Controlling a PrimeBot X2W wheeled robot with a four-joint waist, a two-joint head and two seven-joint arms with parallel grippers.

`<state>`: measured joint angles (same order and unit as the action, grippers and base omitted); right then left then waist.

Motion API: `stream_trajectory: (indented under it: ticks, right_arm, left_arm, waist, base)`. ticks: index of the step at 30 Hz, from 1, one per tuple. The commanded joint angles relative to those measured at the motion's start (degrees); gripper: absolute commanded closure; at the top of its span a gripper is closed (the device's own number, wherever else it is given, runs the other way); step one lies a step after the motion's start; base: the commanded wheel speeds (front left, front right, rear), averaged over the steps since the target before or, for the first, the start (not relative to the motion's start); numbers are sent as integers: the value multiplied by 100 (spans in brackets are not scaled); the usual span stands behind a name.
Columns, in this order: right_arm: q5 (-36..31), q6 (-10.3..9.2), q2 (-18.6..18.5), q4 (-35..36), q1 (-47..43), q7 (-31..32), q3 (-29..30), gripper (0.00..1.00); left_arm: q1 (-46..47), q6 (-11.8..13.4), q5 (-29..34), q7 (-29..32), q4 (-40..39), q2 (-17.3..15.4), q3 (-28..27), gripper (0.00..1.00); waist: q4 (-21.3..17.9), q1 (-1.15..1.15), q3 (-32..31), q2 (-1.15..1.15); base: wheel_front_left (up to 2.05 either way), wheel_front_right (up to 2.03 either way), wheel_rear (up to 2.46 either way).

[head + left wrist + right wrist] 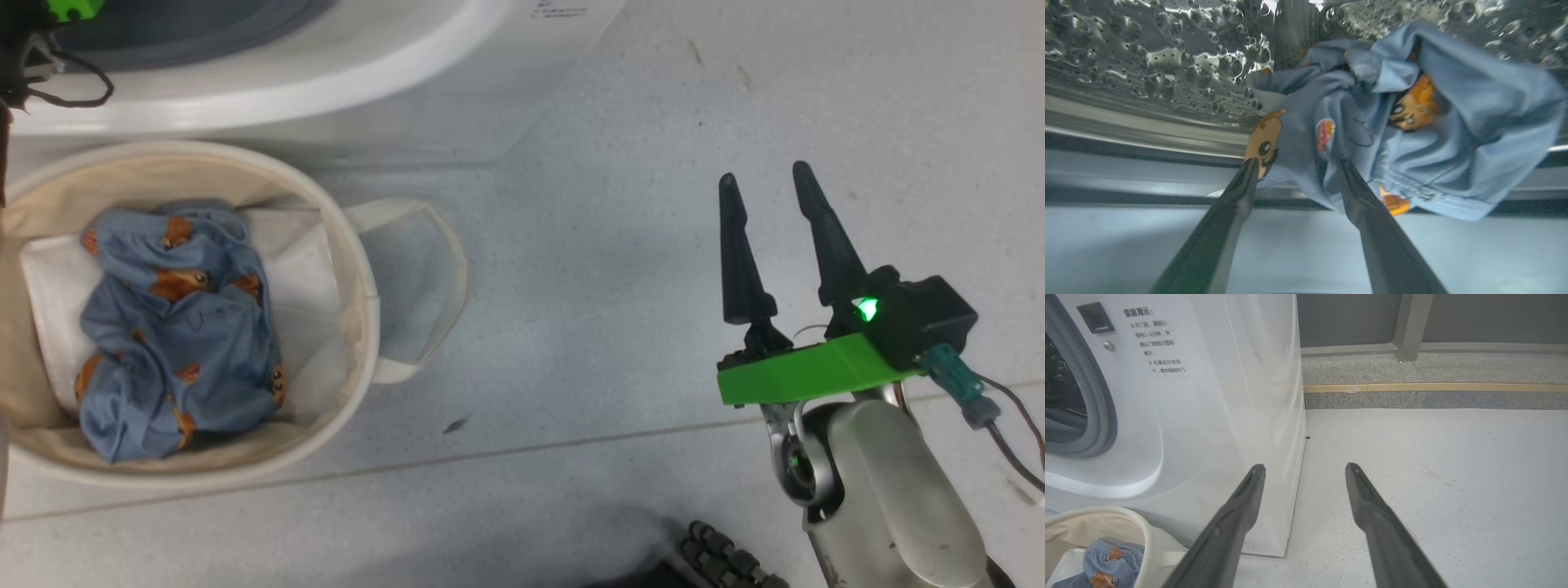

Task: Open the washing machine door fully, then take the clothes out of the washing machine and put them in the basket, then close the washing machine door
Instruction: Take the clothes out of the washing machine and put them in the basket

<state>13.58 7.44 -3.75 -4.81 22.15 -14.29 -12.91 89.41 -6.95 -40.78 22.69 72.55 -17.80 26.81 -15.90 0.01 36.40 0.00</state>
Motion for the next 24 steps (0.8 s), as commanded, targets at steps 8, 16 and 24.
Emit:
stream_trajectory:
  ticks: [8,16,24]
  right_arm:
    - [-94,5,78,268,-67,-71,21,0]
    - [-80,5,85,254,-60,-71,12,0]
    - [-42,5,86,270,-70,-71,20,0]
  left_arm:
    - [480,30,126,268,28,-158,143,0]
    - [422,-48,-13,213,-41,-74,254,0]
    - [90,-52,-384,13,-725,-163,627,100]
  waist:
    - [25,-1,251,0]
    - [7,-1,265,0]
    - [-33,-1,304,0]
  base:
    - [0,0,0]
    - [0,0,0]
    - [0,0,0]
